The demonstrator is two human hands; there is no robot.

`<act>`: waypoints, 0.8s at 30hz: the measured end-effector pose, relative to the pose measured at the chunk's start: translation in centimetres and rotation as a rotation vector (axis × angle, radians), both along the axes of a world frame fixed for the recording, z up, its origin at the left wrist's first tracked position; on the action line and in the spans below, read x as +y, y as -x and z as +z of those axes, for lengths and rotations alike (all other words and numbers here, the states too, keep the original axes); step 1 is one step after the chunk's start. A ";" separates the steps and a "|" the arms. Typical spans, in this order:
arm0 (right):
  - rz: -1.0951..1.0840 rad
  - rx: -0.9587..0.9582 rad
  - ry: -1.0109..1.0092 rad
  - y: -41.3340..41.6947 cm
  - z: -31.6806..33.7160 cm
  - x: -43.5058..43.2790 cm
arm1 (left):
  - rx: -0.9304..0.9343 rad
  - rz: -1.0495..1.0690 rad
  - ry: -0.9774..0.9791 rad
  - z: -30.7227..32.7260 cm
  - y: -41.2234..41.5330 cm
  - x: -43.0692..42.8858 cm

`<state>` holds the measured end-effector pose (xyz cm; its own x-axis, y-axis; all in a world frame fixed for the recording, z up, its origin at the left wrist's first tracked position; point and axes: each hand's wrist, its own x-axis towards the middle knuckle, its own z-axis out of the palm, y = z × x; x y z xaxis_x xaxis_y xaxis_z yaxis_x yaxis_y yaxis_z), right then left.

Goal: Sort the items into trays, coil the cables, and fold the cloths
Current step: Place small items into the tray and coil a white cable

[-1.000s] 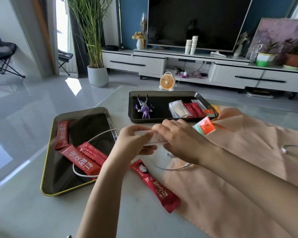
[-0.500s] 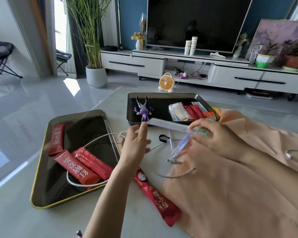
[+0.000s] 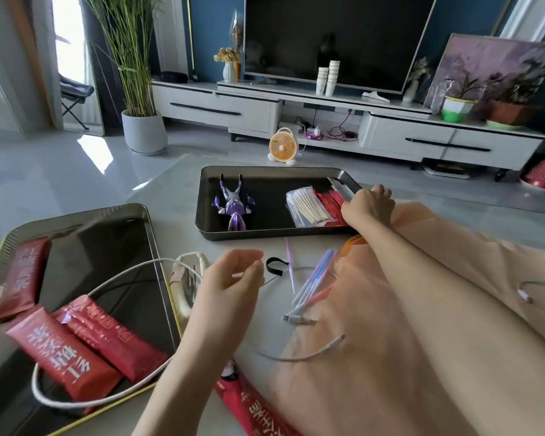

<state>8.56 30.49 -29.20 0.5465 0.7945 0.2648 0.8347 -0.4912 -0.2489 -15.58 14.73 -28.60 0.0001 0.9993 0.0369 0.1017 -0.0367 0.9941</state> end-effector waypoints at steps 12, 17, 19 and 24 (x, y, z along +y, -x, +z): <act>0.486 0.008 -0.266 8.4 0.9 -0.4 | -0.212 0.178 0.080 1.3 2.6 0.6; 0.728 0.323 0.068 16.6 0.1 -0.7 | -0.200 0.262 0.120 1.3 4.2 0.8; 0.718 0.262 0.142 17.2 -0.3 -0.7 | -0.191 0.276 0.117 1.4 4.6 0.8; 0.713 0.328 0.060 16.4 0.7 -2.4 | -0.163 0.273 0.123 1.4 5.4 0.9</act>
<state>-7.83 28.06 -28.46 -0.0575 0.9906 0.1239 0.8421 0.1147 -0.5270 -20.98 15.66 -27.17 -0.2643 0.9585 -0.1068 -0.0690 0.0917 0.9934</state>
